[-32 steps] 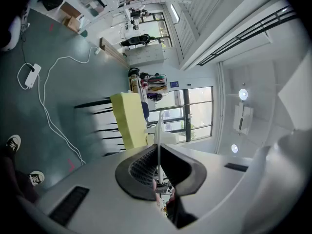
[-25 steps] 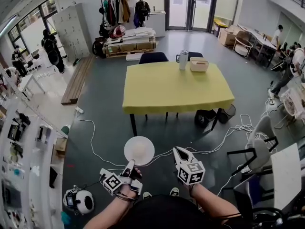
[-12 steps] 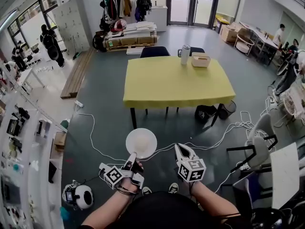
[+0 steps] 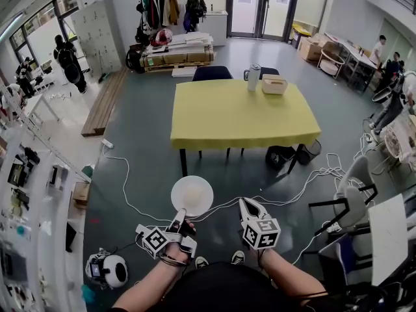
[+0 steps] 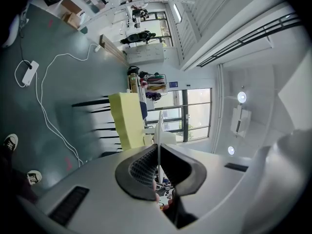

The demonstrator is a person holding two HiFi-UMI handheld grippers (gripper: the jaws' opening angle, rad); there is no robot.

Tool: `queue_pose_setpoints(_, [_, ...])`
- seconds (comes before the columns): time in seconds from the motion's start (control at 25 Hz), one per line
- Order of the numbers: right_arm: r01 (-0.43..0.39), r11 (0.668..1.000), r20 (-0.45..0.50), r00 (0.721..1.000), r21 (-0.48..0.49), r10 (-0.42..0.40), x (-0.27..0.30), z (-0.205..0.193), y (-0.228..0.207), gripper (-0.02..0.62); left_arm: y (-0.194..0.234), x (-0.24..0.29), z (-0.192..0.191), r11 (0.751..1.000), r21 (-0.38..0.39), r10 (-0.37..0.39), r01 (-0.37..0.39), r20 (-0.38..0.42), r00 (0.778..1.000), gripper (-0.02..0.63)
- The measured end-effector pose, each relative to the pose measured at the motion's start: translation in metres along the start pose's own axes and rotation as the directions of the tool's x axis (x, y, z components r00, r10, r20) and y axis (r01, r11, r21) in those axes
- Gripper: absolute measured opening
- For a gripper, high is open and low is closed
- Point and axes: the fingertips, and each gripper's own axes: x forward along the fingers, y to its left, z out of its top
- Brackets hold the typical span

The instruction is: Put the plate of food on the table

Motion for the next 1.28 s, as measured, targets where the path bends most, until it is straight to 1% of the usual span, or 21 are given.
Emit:
queue_pose_setpoints(0.2, [0.018, 1.000, 0.001, 1.000, 0.001, -0.018, 0.004, -0.004, 0.014, 0.012, 0.004, -0.006, 0.014, 1.000, -0.007, -0.009, 0.009, -0.004, 1.000, 0.023])
queue_pose_setpoints(0.28, [0.023, 1.000, 0.000, 1.000, 0.002, -0.023, 0.006, -0.006, 0.020, 0.012, 0.002, -0.008, 0.019, 1.000, -0.017, -0.023, 0.023, -0.010, 1.000, 0.023])
queue_pose_setpoints(0.4, [0.030, 1.000, 0.004, 1.000, 0.001, -0.030, 0.010, -0.008, 0.027, 0.012, 0.005, -0.009, 0.028, 1.000, -0.010, -0.025, 0.025, -0.014, 1.000, 0.023])
queue_pose_setpoints(0.56, [0.041, 0.999, 0.007, 0.999, 0.002, -0.041, 0.015, -0.004, 0.028, 0.012, 0.004, -0.004, 0.038, 0.999, -0.030, -0.029, 0.029, -0.011, 1.000, 0.023])
queue_pose_setpoints(0.68, [0.041, 0.999, 0.008, 0.999, -0.006, -0.041, 0.021, 0.001, 0.026, 0.012, 0.004, 0.001, 0.045, 0.999, -0.027, -0.026, 0.025, -0.006, 1.000, 0.023])
queue_pose_setpoints(1.0, [0.014, 1.000, -0.009, 1.000, 0.002, -0.014, 0.066, 0.015, 0.003, 0.012, 0.006, 0.047, 0.058, 0.998, -0.042, -0.048, 0.048, 0.004, 0.999, 0.023])
queue_pose_setpoints(1.08, [0.003, 1.000, -0.009, 1.000, 0.001, -0.003, 0.084, 0.025, -0.006, 0.012, 0.007, 0.063, 0.063, 0.998, -0.043, -0.044, 0.044, 0.010, 0.999, 0.023])
queue_pose_setpoints(1.28, [-0.039, 0.999, -0.004, 0.999, -0.023, 0.039, 0.134, 0.055, -0.024, 0.012, 0.004, 0.110, 0.080, 0.997, -0.047, -0.061, 0.063, 0.040, 0.997, 0.023])
